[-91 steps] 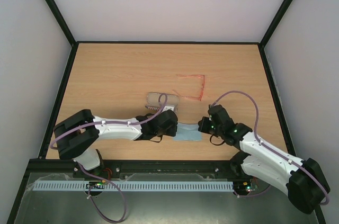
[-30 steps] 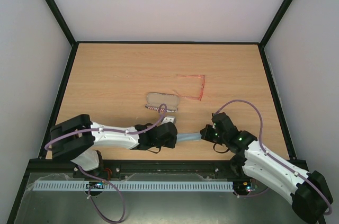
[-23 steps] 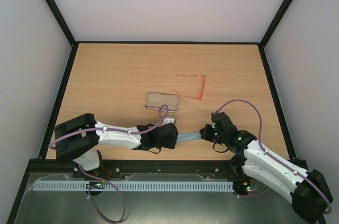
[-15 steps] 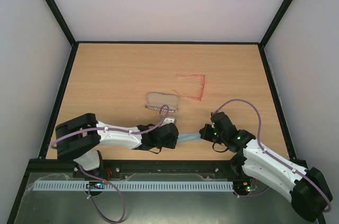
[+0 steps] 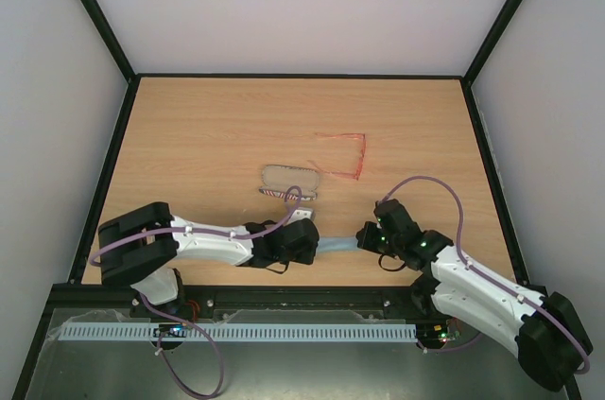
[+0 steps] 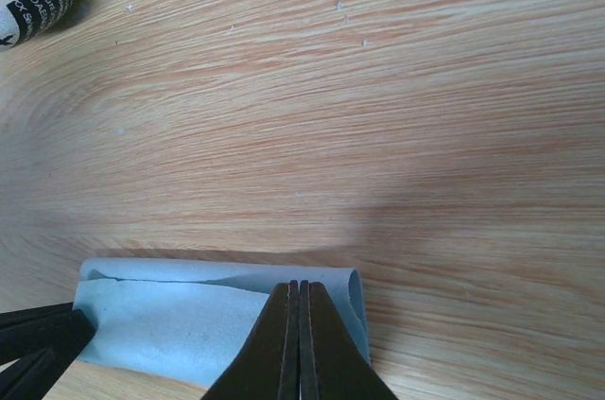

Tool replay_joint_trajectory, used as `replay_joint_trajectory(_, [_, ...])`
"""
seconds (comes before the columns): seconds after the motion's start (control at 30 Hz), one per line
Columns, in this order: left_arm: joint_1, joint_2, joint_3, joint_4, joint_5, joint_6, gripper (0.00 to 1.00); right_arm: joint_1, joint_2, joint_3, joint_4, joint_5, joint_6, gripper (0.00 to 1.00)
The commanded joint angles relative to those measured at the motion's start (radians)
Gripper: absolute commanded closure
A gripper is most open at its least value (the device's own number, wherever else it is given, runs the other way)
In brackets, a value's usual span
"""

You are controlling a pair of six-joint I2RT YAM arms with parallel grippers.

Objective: Organize the sunglasses
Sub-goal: Fold the glasses cleaning cloth at the center of the board.

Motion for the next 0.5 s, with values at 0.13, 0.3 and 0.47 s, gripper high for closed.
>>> replay_joint_trajectory(0.13, [0.011, -0.042, 0.013, -0.017, -0.028, 0.011, 0.95, 0.005, 0.014, 0.045, 0.012, 0.03, -0.019, 0.99])
replay_joint_trajectory(0.3, [0.017, -0.048, 0.013, -0.017, -0.033, 0.016, 0.95, 0.005, 0.025, 0.058, 0.012, 0.032, -0.024, 0.99])
replay_joint_trajectory(0.47, [0.026, -0.051, 0.013, -0.017, -0.032, 0.02, 0.95, 0.005, 0.035, 0.061, 0.01, 0.037, -0.029, 0.99])
